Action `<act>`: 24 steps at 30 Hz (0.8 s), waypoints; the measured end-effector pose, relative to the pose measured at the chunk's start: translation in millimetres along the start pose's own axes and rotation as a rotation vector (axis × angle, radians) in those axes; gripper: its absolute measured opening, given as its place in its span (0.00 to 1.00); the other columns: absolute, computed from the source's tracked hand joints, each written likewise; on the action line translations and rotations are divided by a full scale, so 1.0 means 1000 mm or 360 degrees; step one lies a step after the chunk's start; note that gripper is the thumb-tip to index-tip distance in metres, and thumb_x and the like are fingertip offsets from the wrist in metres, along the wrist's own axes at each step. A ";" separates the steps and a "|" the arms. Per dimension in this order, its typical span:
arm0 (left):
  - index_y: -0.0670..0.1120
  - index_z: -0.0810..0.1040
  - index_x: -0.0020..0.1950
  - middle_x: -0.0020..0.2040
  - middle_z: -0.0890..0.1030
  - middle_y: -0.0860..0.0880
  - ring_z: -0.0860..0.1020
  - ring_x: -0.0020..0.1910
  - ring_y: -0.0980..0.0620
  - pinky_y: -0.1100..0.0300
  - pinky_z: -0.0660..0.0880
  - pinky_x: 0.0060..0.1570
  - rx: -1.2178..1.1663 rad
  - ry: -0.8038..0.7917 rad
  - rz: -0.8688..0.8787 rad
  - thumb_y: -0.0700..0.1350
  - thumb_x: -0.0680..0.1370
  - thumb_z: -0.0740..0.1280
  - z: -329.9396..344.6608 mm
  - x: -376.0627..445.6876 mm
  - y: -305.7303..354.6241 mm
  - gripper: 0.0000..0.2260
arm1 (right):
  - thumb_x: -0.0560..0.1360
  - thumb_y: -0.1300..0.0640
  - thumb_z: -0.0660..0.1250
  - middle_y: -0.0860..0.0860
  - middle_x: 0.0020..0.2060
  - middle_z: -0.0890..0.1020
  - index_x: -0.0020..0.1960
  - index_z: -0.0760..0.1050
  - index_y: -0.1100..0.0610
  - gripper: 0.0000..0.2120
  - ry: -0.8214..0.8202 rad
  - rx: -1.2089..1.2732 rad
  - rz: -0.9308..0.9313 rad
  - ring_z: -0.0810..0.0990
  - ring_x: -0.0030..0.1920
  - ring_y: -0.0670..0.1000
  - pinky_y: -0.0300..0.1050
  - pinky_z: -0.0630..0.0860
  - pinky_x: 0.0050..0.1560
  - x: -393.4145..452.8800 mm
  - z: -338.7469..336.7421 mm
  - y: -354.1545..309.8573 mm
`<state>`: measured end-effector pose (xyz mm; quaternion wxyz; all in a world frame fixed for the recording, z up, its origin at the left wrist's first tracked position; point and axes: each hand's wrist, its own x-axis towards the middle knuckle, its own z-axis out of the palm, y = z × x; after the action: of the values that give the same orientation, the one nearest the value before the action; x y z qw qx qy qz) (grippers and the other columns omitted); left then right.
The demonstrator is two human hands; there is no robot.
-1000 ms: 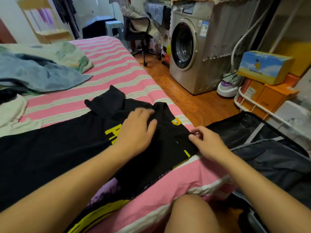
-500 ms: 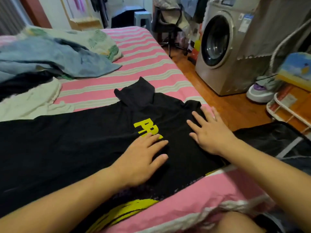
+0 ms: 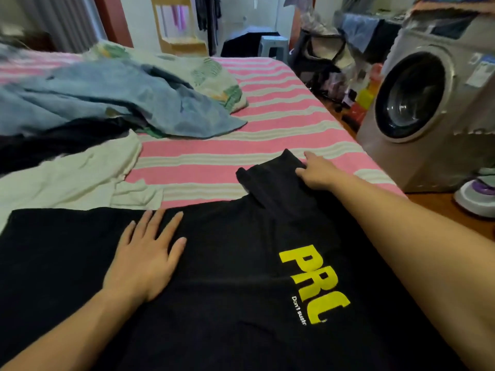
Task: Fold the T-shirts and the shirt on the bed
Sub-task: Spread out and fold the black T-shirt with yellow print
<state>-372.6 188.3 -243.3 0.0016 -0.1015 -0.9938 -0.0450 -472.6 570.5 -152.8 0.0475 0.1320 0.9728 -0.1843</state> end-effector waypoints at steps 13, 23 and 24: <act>0.48 0.78 0.62 0.55 0.78 0.50 0.76 0.53 0.49 0.51 0.73 0.54 -0.0879 0.0280 0.0149 0.50 0.81 0.65 -0.035 0.102 0.101 0.12 | 0.77 0.67 0.68 0.60 0.47 0.84 0.48 0.83 0.60 0.06 -0.0515 0.0470 0.0333 0.80 0.44 0.55 0.49 0.78 0.46 0.018 -0.029 0.055; 0.48 0.71 0.45 0.41 0.77 0.52 0.74 0.40 0.52 0.57 0.68 0.37 -0.1305 0.0115 0.0054 0.44 0.78 0.66 -0.011 0.101 0.134 0.04 | 0.79 0.53 0.66 0.58 0.47 0.79 0.50 0.74 0.59 0.08 0.0396 0.0052 0.0199 0.77 0.48 0.60 0.48 0.69 0.44 -0.017 0.006 0.062; 0.47 0.71 0.44 0.41 0.77 0.51 0.74 0.40 0.51 0.57 0.67 0.37 -0.1248 0.0117 0.0070 0.43 0.77 0.66 -0.011 0.103 0.134 0.04 | 0.80 0.53 0.66 0.58 0.49 0.79 0.52 0.73 0.58 0.08 0.0476 -0.0056 0.0267 0.77 0.49 0.61 0.48 0.68 0.44 -0.020 0.005 0.070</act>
<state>-446.2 338.9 -219.2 -0.0006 -0.1140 -0.8981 -0.4248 -434.0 626.6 -178.5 -0.0802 0.2379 0.9577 -0.1408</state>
